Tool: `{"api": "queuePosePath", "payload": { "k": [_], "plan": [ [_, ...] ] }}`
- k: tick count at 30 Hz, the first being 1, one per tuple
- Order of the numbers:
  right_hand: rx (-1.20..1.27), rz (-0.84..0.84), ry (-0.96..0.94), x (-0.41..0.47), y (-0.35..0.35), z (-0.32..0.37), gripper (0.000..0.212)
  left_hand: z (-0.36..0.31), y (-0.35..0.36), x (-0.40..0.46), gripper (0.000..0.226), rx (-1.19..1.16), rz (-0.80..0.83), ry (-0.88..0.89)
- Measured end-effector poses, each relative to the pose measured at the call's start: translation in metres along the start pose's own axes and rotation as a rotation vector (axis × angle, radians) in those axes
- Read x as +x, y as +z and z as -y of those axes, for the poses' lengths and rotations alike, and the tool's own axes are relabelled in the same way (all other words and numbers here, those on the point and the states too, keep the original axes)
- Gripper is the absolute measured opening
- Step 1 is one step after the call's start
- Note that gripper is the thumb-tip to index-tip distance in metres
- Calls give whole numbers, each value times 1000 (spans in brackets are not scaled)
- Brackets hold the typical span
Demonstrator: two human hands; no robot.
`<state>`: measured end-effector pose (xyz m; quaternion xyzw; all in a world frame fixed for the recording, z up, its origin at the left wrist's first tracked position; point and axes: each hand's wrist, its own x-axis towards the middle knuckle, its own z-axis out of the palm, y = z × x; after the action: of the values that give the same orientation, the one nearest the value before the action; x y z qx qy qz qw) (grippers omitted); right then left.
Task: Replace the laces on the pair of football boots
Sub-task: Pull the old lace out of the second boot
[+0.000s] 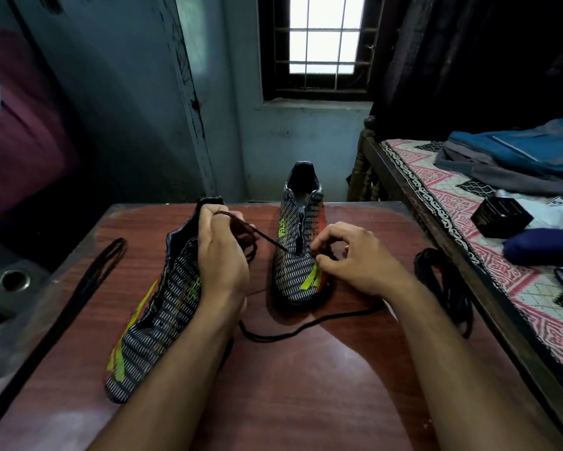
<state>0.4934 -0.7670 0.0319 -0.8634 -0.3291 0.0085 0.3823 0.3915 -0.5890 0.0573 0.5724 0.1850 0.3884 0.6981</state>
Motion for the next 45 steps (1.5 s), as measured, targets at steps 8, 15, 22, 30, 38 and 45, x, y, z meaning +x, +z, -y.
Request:
{"api": "queuePosePath", "payload": {
  "k": [8,15,22,30,38,45],
  "plan": [
    [-20,-24,-34,-1,0,0,12,-7,0,-1,24,-167,-21,140],
    [-4,27,-53,-3,-4,6,21,3,-6,4,14,9,56,225],
    [-13,-10,-21,-4,-7,8,41,13,-10,7,21,169,164,283],
    [70,-51,-52,-6,-13,9,40,1,-22,-29,34,576,235,296],
    [116,-26,-152,-10,9,38,23,16,-42,-45,40,1004,327,264],
    [52,10,-92,-6,17,35,23,23,-39,-33,19,879,308,253]
  ]
}}
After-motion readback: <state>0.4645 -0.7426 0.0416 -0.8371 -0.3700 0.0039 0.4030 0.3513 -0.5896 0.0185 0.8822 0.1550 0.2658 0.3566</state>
